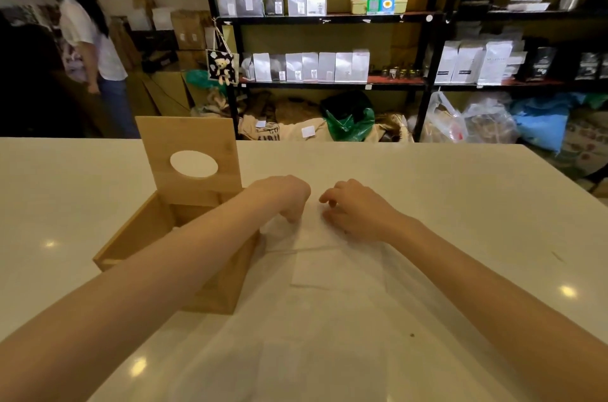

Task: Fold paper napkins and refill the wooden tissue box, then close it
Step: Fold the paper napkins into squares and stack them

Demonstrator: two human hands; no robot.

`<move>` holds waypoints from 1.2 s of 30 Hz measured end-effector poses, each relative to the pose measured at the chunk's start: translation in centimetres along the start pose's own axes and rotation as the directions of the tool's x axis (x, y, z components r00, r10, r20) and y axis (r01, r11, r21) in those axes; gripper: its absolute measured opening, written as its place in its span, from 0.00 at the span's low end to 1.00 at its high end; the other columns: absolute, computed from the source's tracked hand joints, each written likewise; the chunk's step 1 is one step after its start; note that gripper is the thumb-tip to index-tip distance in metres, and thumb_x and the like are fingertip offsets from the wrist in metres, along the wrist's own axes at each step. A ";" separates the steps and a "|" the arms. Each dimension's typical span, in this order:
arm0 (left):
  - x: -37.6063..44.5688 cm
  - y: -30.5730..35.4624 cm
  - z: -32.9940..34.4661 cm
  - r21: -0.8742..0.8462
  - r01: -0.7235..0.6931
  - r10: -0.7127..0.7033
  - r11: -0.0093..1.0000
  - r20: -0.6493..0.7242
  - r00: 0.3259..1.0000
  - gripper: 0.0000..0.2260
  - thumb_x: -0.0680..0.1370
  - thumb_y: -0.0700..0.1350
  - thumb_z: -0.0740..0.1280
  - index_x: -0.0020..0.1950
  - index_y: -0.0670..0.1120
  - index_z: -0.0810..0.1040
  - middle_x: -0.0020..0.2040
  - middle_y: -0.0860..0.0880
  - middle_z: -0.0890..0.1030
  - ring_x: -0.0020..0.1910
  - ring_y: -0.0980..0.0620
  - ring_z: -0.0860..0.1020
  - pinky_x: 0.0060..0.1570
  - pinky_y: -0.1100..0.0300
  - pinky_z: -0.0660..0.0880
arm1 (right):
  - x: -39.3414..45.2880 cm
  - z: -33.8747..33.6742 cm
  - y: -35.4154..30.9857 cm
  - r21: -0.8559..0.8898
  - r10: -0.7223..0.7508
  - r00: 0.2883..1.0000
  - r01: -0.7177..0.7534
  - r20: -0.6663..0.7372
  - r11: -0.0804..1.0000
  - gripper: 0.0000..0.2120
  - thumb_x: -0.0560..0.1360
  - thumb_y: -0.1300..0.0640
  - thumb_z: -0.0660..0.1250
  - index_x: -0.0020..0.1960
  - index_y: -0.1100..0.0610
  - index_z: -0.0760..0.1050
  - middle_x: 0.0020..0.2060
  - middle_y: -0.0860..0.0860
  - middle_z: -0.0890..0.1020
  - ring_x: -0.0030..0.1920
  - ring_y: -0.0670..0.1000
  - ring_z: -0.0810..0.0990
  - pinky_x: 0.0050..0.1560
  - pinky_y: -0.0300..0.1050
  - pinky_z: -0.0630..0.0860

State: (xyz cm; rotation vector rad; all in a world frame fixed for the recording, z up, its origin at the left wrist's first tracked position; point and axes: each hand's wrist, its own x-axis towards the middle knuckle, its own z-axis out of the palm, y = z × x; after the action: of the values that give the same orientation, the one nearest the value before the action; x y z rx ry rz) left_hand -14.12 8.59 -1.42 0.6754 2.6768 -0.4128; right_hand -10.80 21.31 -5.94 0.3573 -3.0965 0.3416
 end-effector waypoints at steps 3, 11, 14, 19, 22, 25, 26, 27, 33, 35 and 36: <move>0.3 0.1 0.2 0.020 0.002 -0.001 1.000 -0.020 1.000 0.16 0.75 0.41 0.64 0.61 0.39 0.72 0.50 0.42 0.73 0.55 0.43 0.74 0.51 0.54 0.72 | 0.1 0.2 0.1 0.046 0.026 1.000 -0.027 0.017 0.999 0.16 0.76 0.53 0.60 0.63 0.55 0.72 0.57 0.56 0.74 0.58 0.56 0.70 0.53 0.48 0.68; 0.5 -0.3 0.5 -0.023 0.021 -0.022 1.000 -0.047 0.999 0.14 0.74 0.40 0.64 0.59 0.40 0.75 0.58 0.42 0.78 0.52 0.44 0.76 0.53 0.55 0.74 | 0.3 -0.1 -0.6 0.103 0.079 0.997 -0.080 0.015 0.991 0.11 0.75 0.56 0.63 0.56 0.56 0.75 0.55 0.57 0.74 0.57 0.55 0.69 0.51 0.46 0.68; 0.4 -0.4 0.2 -0.043 -0.003 0.000 0.999 -0.060 0.998 0.14 0.74 0.41 0.66 0.58 0.41 0.75 0.57 0.43 0.78 0.54 0.43 0.76 0.53 0.53 0.74 | 0.0 -0.5 -0.6 0.178 0.104 0.993 -0.093 -0.055 0.980 0.09 0.74 0.59 0.64 0.53 0.57 0.76 0.54 0.55 0.77 0.55 0.54 0.73 0.53 0.47 0.72; -1.5 -0.9 -1.2 -0.117 -0.100 0.067 0.988 -0.257 0.964 0.11 0.74 0.42 0.67 0.55 0.41 0.76 0.46 0.46 0.74 0.44 0.47 0.72 0.48 0.54 0.74 | -2.1 -2.0 -1.1 0.363 0.153 0.960 -0.060 -0.233 0.930 0.10 0.73 0.61 0.65 0.54 0.57 0.74 0.51 0.53 0.79 0.49 0.50 0.74 0.48 0.43 0.72; -3.5 -0.9 -2.0 -0.189 -0.177 0.097 0.966 -0.369 0.924 0.08 0.74 0.43 0.67 0.51 0.43 0.76 0.44 0.48 0.73 0.43 0.49 0.71 0.43 0.59 0.71 | -3.6 -3.5 -1.7 0.388 0.144 0.946 -0.022 -0.289 0.921 0.11 0.72 0.60 0.66 0.55 0.56 0.76 0.48 0.50 0.78 0.45 0.47 0.73 0.40 0.35 0.68; -6.0 -0.9 -2.5 -0.259 -0.284 0.134 0.923 -0.474 0.870 0.06 0.74 0.43 0.68 0.49 0.44 0.75 0.43 0.49 0.73 0.42 0.51 0.70 0.35 0.63 0.67 | -5.9 -5.4 -2.8 0.409 0.133 0.933 0.017 -0.336 0.912 0.07 0.73 0.59 0.65 0.50 0.57 0.79 0.41 0.48 0.78 0.38 0.42 0.72 0.36 0.31 0.66; -6.9 -1.0 -2.6 -0.281 -0.316 0.141 0.906 -0.504 0.852 0.07 0.74 0.44 0.68 0.50 0.44 0.76 0.43 0.50 0.73 0.42 0.51 0.71 0.34 0.64 0.67 | -6.8 -6.0 -3.2 0.416 0.124 0.927 0.037 -0.353 0.909 0.06 0.74 0.59 0.65 0.49 0.57 0.79 0.40 0.48 0.78 0.38 0.42 0.73 0.37 0.32 0.67; -7.8 -1.2 -2.5 -0.308 -0.346 0.141 0.886 -0.532 0.835 0.08 0.73 0.44 0.68 0.51 0.45 0.76 0.43 0.51 0.73 0.42 0.52 0.71 0.34 0.66 0.67 | -7.6 -6.4 -3.5 0.426 0.116 0.922 0.058 -0.370 0.903 0.06 0.74 0.59 0.65 0.48 0.57 0.79 0.40 0.49 0.79 0.39 0.44 0.75 0.40 0.34 0.70; -13.6 -1.7 -1.1 -0.558 -0.530 0.134 0.638 -0.597 0.791 0.03 0.73 0.46 0.68 0.46 0.50 0.78 0.40 0.56 0.78 0.38 0.60 0.76 0.33 0.71 0.72 | -12.5 -7.9 -5.3 0.638 0.160 0.924 0.109 -0.348 0.762 0.03 0.71 0.61 0.69 0.43 0.54 0.79 0.36 0.45 0.82 0.38 0.41 0.81 0.39 0.29 0.77; -15.2 -1.5 0.1 -0.660 -0.530 0.132 0.532 -0.554 0.822 0.03 0.72 0.45 0.69 0.45 0.49 0.80 0.39 0.55 0.79 0.35 0.63 0.78 0.31 0.75 0.73 | -13.8 -7.6 -5.7 0.741 0.182 0.940 0.100 -0.290 0.664 0.03 0.71 0.62 0.69 0.42 0.54 0.79 0.31 0.44 0.83 0.35 0.39 0.82 0.37 0.28 0.76; -15.8 -1.5 0.7 -0.706 -0.509 0.132 0.492 -0.518 0.845 0.03 0.72 0.45 0.69 0.45 0.49 0.80 0.38 0.55 0.80 0.34 0.65 0.78 0.30 0.76 0.72 | -14.5 -7.3 -5.9 0.773 0.192 0.946 0.085 -0.260 0.629 0.03 0.71 0.61 0.69 0.41 0.54 0.79 0.31 0.44 0.84 0.35 0.40 0.82 0.37 0.29 0.77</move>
State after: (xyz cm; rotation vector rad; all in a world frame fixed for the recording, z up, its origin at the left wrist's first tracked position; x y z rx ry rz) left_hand -1.61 0.78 4.53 0.9743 2.5224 1.1856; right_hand 4.49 20.55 1.97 0.1619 -2.4484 1.5864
